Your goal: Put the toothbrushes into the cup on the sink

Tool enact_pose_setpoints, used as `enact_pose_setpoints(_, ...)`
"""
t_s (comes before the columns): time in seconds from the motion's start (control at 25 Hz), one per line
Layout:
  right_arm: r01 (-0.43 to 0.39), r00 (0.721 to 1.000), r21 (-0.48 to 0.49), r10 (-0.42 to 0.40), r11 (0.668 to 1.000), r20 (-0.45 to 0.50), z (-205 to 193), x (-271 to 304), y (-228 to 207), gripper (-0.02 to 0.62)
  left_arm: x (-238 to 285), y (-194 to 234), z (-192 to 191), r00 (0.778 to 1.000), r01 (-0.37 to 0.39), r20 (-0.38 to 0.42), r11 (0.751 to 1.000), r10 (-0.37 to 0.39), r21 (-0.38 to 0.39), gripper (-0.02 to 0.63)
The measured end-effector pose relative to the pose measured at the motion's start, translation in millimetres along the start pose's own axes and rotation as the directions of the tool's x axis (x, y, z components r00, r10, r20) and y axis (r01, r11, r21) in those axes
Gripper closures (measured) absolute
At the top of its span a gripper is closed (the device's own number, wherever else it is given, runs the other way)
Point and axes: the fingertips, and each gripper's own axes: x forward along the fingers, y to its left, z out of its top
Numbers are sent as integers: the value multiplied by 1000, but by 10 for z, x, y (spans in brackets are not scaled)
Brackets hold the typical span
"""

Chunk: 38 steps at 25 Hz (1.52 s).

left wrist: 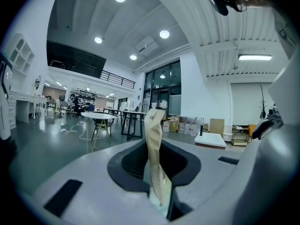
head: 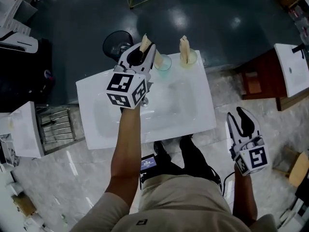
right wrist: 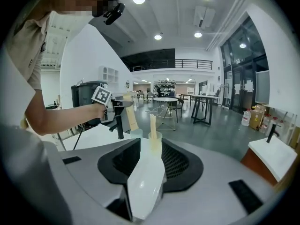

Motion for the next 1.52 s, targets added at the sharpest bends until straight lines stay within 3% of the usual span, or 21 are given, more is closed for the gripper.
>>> enact_pose_setpoints(0.16, -33, 998, 3, 33, 999, -45, -198, 145, -184, 457, 269, -11, -233, 999, -26, -42, 999, 28, 40, 541)
enact_pose_setpoints(0.48, -64, 995, 39, 67, 997, -77, -443, 414, -392, 457, 608, 47, -599, 995, -51, -91, 999, 51, -3, 541)
enact_pose_setpoints(0.88, -102, 991, 42, 105, 994, -84, -494, 541, -408, 457, 634, 90, -881, 988, -79, -137, 997, 75, -26, 540)
enact_pose_setpoints(1.16, -105, 991, 38, 108, 994, -86, -456, 519, -344, 457, 593, -17, -791, 986, -84, -138, 996, 89, 43, 506)
enact_pose_setpoints(1.52, -112, 992, 10, 113, 994, -49, -294, 340, -147, 457, 280, -178, -306, 990, -101, -83, 983, 115, 156, 502)
